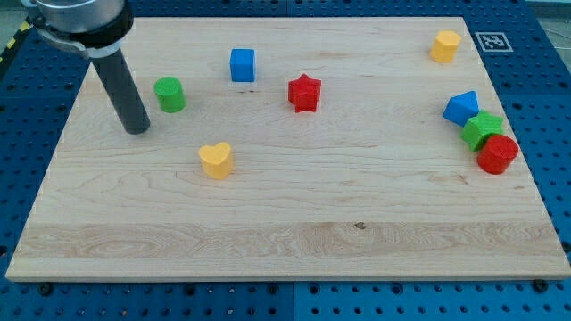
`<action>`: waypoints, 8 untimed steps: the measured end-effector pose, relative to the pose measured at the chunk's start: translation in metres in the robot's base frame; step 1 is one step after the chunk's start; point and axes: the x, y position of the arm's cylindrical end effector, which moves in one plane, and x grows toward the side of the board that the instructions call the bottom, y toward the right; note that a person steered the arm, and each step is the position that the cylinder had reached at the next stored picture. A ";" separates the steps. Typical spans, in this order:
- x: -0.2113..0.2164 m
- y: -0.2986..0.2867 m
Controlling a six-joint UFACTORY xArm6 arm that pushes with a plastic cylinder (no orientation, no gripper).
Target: Move the yellow heart into the red circle
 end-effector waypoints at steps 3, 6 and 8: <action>0.026 0.020; 0.043 0.099; 0.061 0.101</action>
